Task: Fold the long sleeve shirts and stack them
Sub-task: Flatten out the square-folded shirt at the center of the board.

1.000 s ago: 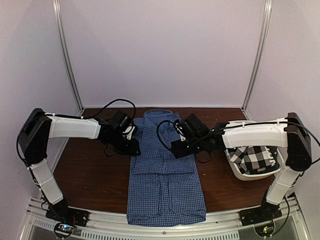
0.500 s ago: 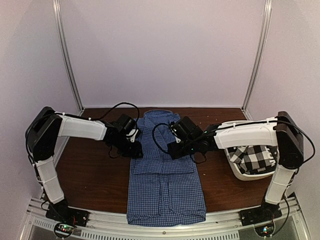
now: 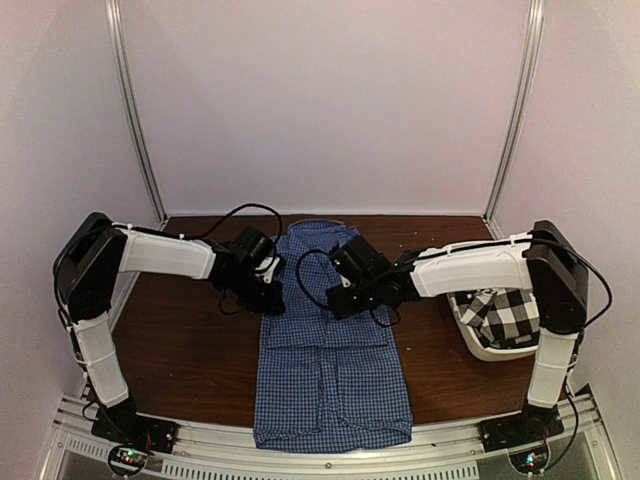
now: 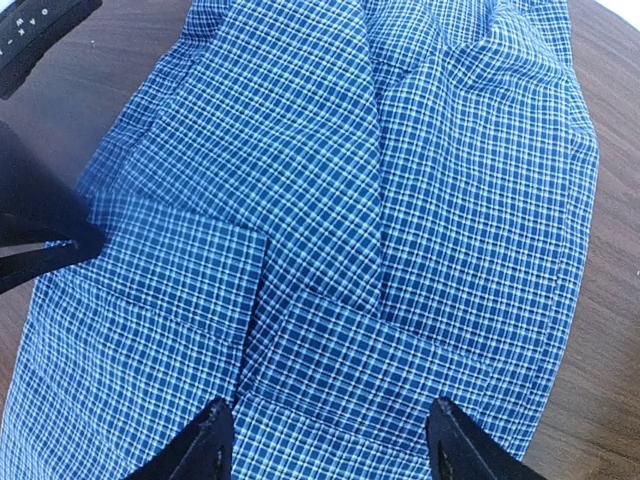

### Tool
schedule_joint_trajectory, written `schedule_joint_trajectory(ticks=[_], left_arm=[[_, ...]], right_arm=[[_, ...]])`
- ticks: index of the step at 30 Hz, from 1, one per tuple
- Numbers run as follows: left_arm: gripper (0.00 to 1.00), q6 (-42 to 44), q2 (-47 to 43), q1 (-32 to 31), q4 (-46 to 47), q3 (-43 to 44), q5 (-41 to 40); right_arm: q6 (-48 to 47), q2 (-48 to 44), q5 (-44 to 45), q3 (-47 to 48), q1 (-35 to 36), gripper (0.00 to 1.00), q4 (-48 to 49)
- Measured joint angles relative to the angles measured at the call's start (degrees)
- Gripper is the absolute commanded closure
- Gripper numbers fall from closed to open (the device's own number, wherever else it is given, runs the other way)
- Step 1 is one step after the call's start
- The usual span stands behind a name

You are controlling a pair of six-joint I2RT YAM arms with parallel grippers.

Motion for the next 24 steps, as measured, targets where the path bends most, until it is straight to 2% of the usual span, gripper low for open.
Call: schedule_joint_trajectory(ticks=[5, 15, 24], left_arm=[[0.99, 0.26, 0.00, 0.00, -0.04, 0.28, 0.33], [1.00, 0.22, -1.38, -0.02, -0.24, 0.63, -0.48], [1.00, -1.09, -3.39, 0.00, -0.57, 0.63, -3.82]], right_arm=[[-0.04, 2.56, 0.11, 2.34, -0.04, 0.30, -0.13], [0.11, 9.75, 0.22, 7.06, -0.07, 0.32, -1.25], [1.44, 11.54, 2.12, 7.13, -0.07, 0.61, -2.62]])
